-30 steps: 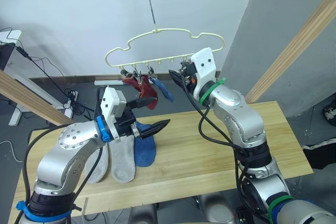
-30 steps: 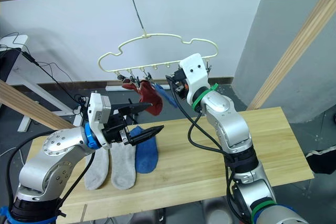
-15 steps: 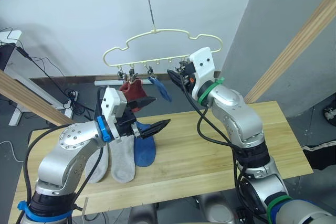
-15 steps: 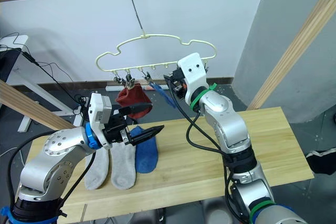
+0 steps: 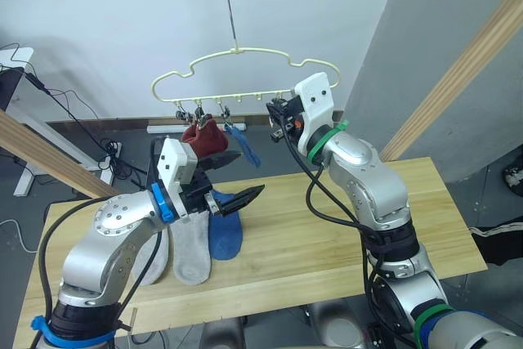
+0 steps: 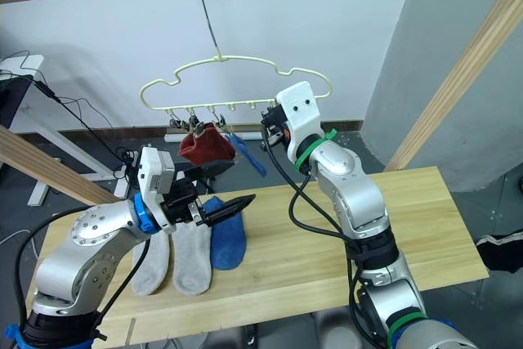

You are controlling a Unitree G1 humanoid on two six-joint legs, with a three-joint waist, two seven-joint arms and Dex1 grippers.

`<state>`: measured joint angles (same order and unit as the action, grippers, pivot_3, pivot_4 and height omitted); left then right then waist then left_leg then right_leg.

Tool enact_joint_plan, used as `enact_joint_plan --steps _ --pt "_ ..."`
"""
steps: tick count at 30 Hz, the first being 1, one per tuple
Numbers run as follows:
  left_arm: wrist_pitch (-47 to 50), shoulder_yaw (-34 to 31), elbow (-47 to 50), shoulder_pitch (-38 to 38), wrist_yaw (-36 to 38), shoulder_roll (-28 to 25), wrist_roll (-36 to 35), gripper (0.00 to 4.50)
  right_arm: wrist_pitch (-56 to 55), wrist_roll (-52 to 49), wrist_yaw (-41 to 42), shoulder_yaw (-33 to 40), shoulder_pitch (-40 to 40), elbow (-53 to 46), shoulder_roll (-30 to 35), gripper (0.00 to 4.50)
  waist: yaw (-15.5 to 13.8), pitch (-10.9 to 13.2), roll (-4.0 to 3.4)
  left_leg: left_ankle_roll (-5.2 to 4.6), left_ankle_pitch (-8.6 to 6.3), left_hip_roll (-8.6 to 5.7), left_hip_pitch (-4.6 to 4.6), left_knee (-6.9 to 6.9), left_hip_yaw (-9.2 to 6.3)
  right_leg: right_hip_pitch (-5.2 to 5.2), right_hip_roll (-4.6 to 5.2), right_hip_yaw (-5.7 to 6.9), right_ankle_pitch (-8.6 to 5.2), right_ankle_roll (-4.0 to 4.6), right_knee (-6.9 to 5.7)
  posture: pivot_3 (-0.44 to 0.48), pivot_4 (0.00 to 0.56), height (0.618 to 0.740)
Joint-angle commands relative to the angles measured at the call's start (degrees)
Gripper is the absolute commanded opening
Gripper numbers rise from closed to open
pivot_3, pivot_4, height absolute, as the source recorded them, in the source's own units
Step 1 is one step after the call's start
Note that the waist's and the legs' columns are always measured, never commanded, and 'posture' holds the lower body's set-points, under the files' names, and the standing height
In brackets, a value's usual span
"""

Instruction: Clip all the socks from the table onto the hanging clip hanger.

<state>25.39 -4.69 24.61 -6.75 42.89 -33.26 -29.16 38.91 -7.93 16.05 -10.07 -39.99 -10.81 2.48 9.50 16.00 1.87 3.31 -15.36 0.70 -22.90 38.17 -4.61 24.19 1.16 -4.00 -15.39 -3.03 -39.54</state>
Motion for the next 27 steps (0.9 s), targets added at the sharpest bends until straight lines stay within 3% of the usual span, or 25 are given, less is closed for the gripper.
enact_joint_plan --steps 1,4,13,22,23,27 --pt "-1.61 0.05 -0.78 2.30 -4.80 2.25 3.38 4.50 -1.40 -0.38 -0.36 0.86 -1.12 -1.46 -0.50 0.13 0.02 0.00 0.00 0.00 0.00 0.00 0.00 0.00 0.00 0.01 0.00 0.00 0.00 0.00 -0.01 -0.201 0.211 0.714" --pt "-0.64 0.88 -3.41 5.98 -14.38 7.85 8.31 4.50 -1.29 -0.44 -0.38 0.86 -1.03 -1.57 -0.54 0.13 0.01 -0.04 0.00 0.00 0.00 0.01 0.00 0.00 0.01 0.01 0.02 -0.02 0.00 0.00 0.00 -0.200 0.217 0.714" --pt "-10.43 5.80 -11.60 9.42 -29.28 17.41 24.09 4.50 -0.17 -1.17 0.52 0.72 -0.35 -2.52 -0.29 0.08 -0.07 -0.05 0.02 -0.01 0.00 -0.01 0.02 0.08 -0.01 0.00 0.06 -0.02 0.00 0.00 -0.16 -0.202 0.229 0.714" --pt "-10.64 6.03 -11.74 10.02 -26.77 18.07 23.44 4.50 0.75 -1.12 0.70 0.60 0.57 -3.24 0.39 0.00 0.05 -0.05 0.02 -0.01 0.00 -0.01 0.03 0.23 -0.03 0.00 0.02 -0.01 0.00 0.00 -0.35 -0.208 0.230 0.714" --pt "-10.76 6.00 -11.81 9.88 -26.72 18.05 23.47 4.50 0.82 -1.00 0.64 0.57 0.71 -3.35 0.50 0.70 0.05 -0.05 0.02 -0.01 0.00 -0.01 0.03 0.25 -0.02 0.00 0.02 -0.01 0.00 0.00 -0.35 -0.208 0.230 0.714" --pt "-11.19 5.96 -11.96 9.22 -26.32 17.70 23.53 4.50 1.24 -0.66 0.61 0.22 0.94 -3.48 1.03 2.14 0.05 -0.05 0.02 -0.01 0.00 -0.03 0.02 0.31 -0.02 -0.01 0.02 -0.02 0.00 0.00 -0.37 -0.209 0.230 0.714"
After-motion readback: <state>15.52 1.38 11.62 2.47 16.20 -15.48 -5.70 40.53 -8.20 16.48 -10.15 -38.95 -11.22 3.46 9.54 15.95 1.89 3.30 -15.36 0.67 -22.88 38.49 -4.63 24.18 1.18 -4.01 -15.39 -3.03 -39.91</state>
